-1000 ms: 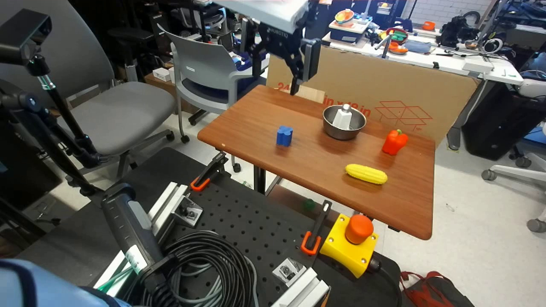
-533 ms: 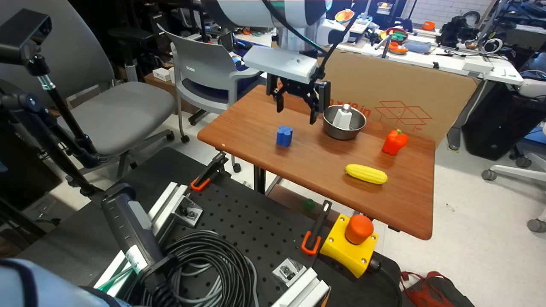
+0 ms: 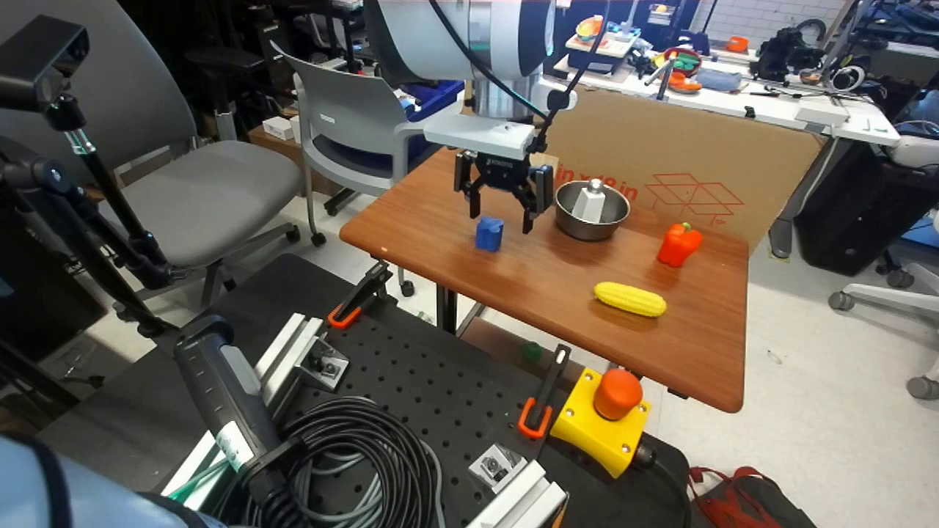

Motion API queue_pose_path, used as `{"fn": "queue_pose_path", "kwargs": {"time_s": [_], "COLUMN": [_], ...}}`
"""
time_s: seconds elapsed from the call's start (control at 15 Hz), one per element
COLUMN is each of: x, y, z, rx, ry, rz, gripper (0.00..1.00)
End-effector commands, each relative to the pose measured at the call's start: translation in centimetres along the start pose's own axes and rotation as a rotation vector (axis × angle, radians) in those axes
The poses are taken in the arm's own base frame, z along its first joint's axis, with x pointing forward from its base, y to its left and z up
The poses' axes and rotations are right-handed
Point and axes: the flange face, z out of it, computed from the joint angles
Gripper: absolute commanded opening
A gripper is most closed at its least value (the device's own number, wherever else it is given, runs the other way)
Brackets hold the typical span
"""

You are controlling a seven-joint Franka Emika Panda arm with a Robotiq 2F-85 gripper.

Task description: Move the blue block forward

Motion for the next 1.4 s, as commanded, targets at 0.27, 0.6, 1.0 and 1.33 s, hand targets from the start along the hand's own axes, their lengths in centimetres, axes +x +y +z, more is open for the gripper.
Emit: {"fn": "queue_pose_path", "kwargs": {"time_s": [0.27, 0.6, 1.0, 1.33], "x": [0.9, 1.6, 5.2, 8.6], "y": [-2.3, -1.9, -3.2, -6.7], "z": [1.0, -1.0, -4.2, -6.6], "rx": [-0.033, -0.003, 0.029, 0.012], "ry": [-0.176, -0.299, -0.249, -0.187], "rz": [-0.026, 0.015, 0.030, -0.026], "gripper": [0.68, 0.29, 0.16, 0.16]}}
